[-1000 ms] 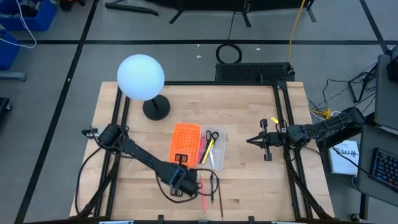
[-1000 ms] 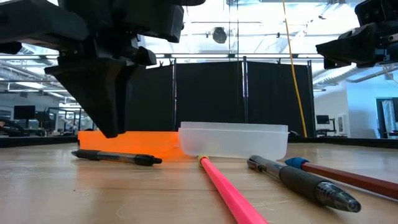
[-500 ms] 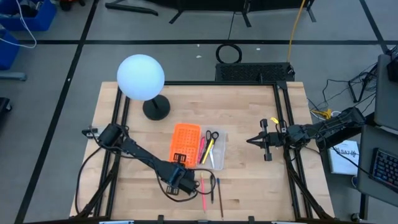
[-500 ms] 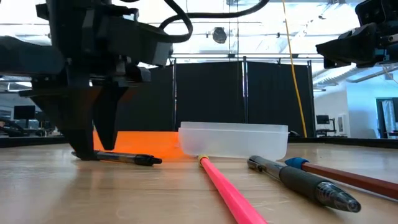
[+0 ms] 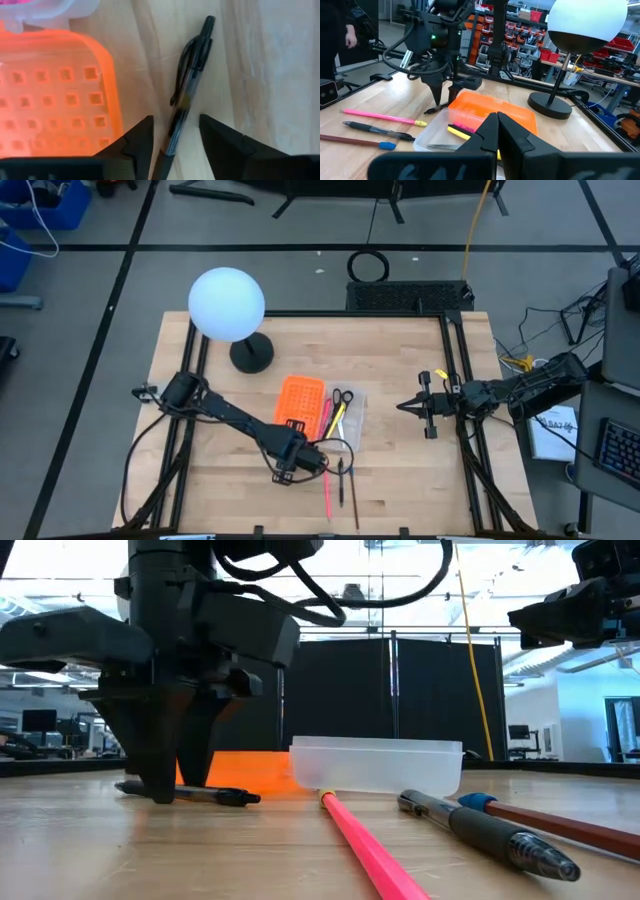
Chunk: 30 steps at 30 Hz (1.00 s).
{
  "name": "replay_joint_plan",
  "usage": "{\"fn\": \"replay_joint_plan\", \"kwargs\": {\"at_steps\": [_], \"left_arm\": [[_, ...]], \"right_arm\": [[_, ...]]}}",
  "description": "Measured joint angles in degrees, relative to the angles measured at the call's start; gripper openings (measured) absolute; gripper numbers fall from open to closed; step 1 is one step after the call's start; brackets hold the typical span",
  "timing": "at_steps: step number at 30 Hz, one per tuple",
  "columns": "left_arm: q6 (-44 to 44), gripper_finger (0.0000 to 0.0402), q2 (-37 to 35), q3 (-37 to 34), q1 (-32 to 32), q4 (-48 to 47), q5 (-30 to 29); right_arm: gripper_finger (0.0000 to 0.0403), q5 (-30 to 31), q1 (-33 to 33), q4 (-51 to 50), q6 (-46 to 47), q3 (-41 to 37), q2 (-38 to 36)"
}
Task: Pick & place school supplies into a supply box
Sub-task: Put the top transparent pen into the orange supply box
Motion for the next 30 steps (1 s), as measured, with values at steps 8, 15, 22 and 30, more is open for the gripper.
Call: {"fn": "replay_joint_plan", "kwargs": {"at_steps": [8, 15, 22, 30], "left_arm": [[-4.3, 0.0086, -0.6, -7.1, 0.5, 10.3, 4.7], [-14.8, 0.0023, -1.3, -5.8, 0.4, 8.9, 3.8], [-18.8, 0.0013, -5.4, -1.6, -1.6, 9.5, 3.4], [-29.3, 0.0005, -7.9, 1.8, -2.3, 9.3, 2.0]], "right_arm": [[0.0000, 0.0, 0.0, 0.0, 0.0, 0.0, 0.0], [0.0000, 0.0, 0.0, 0.0, 0.1, 0.0, 0.0], [0.0000, -0.1, 0.0, 1.5, 0.1, 0.0, 0.0], [0.0000, -0.2, 0.0, 1.5, 0.1, 0.0, 0.0]]}}
